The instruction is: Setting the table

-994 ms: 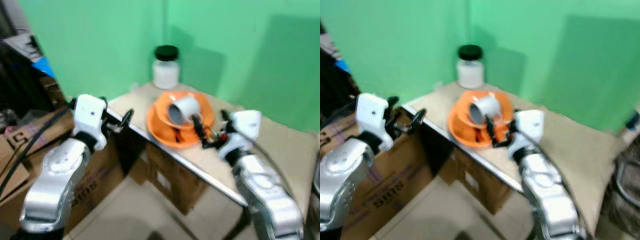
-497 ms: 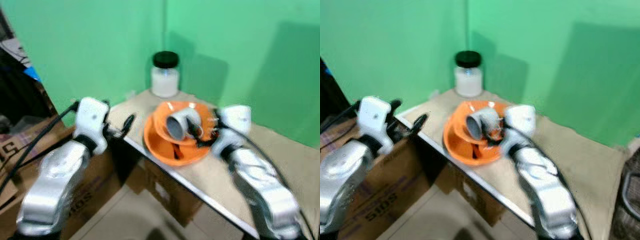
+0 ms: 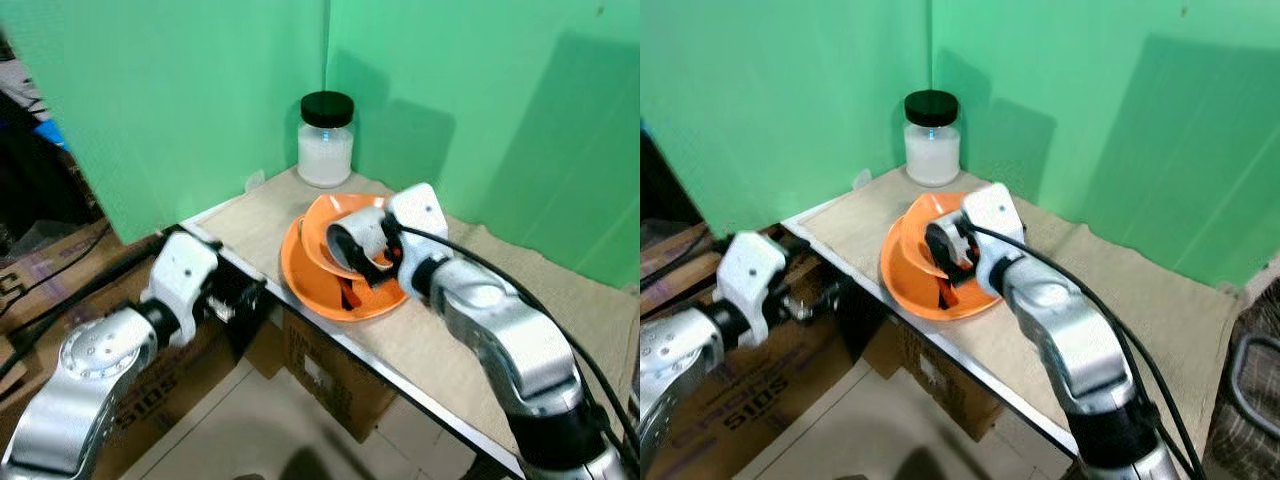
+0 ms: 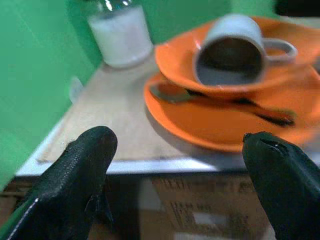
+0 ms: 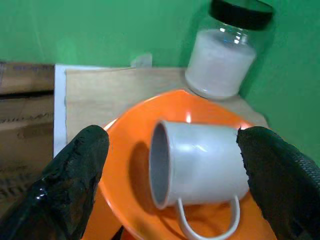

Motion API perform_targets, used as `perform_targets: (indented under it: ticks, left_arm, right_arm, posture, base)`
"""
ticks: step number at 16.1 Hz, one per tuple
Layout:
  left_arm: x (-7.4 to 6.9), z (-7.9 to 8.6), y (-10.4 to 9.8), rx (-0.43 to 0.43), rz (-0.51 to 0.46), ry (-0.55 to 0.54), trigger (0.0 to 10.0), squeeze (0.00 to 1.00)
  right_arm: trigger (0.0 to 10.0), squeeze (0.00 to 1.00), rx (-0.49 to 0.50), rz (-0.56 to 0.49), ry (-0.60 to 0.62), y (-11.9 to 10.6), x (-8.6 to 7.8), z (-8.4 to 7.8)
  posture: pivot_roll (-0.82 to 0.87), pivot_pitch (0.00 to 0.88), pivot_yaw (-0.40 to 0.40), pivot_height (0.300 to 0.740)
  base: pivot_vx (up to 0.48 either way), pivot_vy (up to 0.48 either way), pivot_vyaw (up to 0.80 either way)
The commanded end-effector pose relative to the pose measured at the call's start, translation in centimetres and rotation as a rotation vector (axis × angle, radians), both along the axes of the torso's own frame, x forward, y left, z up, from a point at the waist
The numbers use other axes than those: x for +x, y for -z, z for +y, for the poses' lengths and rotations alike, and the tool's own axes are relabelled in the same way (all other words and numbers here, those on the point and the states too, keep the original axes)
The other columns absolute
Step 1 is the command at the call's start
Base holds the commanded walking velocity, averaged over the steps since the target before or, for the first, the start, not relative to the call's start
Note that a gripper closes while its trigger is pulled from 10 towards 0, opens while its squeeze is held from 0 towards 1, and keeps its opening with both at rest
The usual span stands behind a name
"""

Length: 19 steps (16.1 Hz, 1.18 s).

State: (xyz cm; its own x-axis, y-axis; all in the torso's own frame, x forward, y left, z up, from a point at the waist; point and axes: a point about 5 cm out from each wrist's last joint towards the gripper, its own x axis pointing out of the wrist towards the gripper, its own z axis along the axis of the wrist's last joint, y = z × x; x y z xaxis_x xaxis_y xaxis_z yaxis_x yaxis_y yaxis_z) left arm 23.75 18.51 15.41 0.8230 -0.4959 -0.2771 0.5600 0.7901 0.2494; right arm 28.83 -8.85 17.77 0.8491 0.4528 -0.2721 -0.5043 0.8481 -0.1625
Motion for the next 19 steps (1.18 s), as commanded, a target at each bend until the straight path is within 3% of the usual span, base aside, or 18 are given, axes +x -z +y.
perform_targets:
  ticks: [1, 2, 6, 10, 13, 14, 15, 16, 17, 19]
  left_arm:
    - [-0.1, -0.3, -0.1, 0.006, -0.003, 0.032, 10.0, 0.0]
    - [-0.6, -0.5, 0.1, -0.02, 0.024, 0.07, 10.0, 0.0]
    - [-1.5, -1.3, 0.2, -0.055, 0.066, 0.169, 10.0, 0.0]
    - [-1.8, -1.3, 0.2, -0.052, 0.077, 0.187, 10.0, 0.0]
    - [-1.8, -1.2, 0.1, -0.052, 0.075, 0.188, 10.0, 0.0]
    - [-1.8, -1.2, 0.1, -0.052, 0.074, 0.187, 10.0, 0.0]
    - [-1.8, -1.2, 0.0, -0.051, 0.074, 0.189, 10.0, 0.0]
    - [-1.7, -1.2, 0.0, -0.051, 0.073, 0.19, 10.0, 0.0]
    - [-1.7, -1.2, -0.1, -0.049, 0.071, 0.191, 10.0, 0.0]
    - [-1.6, -1.2, -0.2, -0.048, 0.066, 0.192, 10.0, 0.0]
  right_arm:
    - [10.0, 0.06, -0.029, 0.018, 0.015, 0.4, 0.1, -0.1]
    - [10.0, 0.0, -0.087, -0.005, 0.009, 0.2, 0.5, 0.6]
    - [10.0, 0.0, -0.225, -0.016, -0.002, 1.2, 2.0, 2.0]
    - [10.0, 0.0, -0.266, -0.022, 0.008, 1.9, 3.5, 3.2]
    - [10.0, 0.0, -0.327, -0.043, 0.05, 2.2, 4.2, 3.0]
    - [9.3, 0.0, -0.329, -0.051, 0.076, 2.1, 4.4, 2.8]
    - [3.8, 0.0, -0.33, -0.053, 0.094, 2.0, 4.6, 2.5]
    - [0.9, 0.0, -0.333, -0.049, 0.105, 2.2, 4.7, 2.3]
    - [0.0, 0.0, -0.334, -0.046, 0.117, 2.3, 4.9, 2.1]
    - [0.0, 0.0, -0.351, -0.039, 0.12, 2.5, 4.9, 1.9]
  posture:
    - [0.07, 0.0, -0.022, 0.74]
    - [0.07, 0.0, -0.028, 0.74]
    - [0.07, 0.0, -0.034, 0.74]
    - [0.08, 0.0, -0.037, 0.74]
    - [0.09, 0.0, -0.038, 0.74]
    - [0.09, 0.0, -0.038, 0.74]
    - [0.09, 0.0, -0.036, 0.74]
    - [0.08, 0.0, -0.034, 0.74]
    - [0.08, 0.0, -0.034, 0.74]
    - [0.08, 0.0, -0.033, 0.74]
  base:
    - [0.0, 0.0, 0.0]
    - [0.0, 0.0, 0.0]
    - [0.0, 0.0, 0.0]
    - [0.0, 0.0, 0.0]
    - [0.0, 0.0, 0.0]
    - [0.0, 0.0, 0.0]
    - [0.0, 0.0, 0.0]
    - [0.0, 0.0, 0.0]
    - [0.0, 0.0, 0.0]
    - [0.0, 0.0, 0.0]
